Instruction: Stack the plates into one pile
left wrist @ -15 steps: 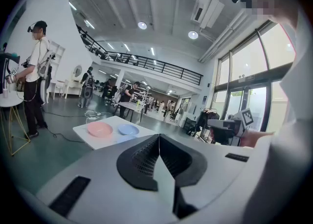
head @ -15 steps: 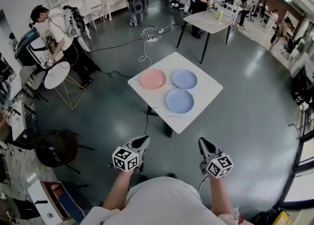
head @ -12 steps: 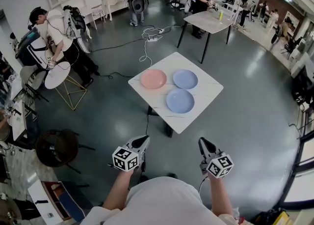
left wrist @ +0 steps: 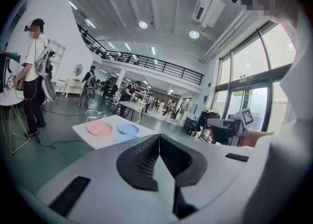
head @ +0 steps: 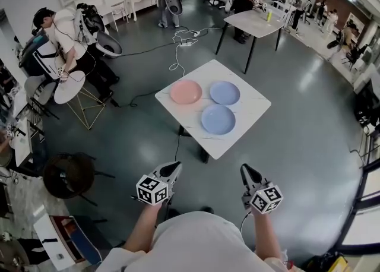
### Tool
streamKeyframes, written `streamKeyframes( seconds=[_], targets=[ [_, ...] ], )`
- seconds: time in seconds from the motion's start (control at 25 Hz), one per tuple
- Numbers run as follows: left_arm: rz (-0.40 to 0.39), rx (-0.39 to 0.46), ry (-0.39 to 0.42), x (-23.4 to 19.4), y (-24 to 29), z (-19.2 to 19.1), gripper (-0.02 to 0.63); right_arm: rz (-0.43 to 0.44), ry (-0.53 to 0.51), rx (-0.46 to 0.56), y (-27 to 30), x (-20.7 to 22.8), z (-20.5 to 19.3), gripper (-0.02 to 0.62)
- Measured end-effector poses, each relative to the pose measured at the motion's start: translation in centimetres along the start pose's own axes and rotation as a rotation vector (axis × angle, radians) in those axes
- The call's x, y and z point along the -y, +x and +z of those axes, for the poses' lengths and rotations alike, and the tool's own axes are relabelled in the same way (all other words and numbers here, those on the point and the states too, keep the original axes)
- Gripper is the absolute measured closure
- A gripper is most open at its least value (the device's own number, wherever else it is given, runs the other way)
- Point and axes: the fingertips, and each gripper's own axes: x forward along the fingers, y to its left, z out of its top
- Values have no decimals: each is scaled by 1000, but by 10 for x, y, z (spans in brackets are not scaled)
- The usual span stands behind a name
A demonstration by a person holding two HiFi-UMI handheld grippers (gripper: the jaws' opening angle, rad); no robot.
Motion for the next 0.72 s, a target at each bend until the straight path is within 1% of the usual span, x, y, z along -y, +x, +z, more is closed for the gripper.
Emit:
streamKeyframes(
  seconds=[0.2, 0.32, 0.72],
  targets=[
    [17, -2, -3, 4, 1, 0, 592, 18, 17, -7, -2, 6, -1, 566],
    [30, -10, -7, 6, 8, -7, 592, 19, 21, -18, -5, 15, -5, 566],
    [109, -7, -53, 20, 28, -34, 592, 45, 32, -55, -21, 65, -13, 565]
  ],
)
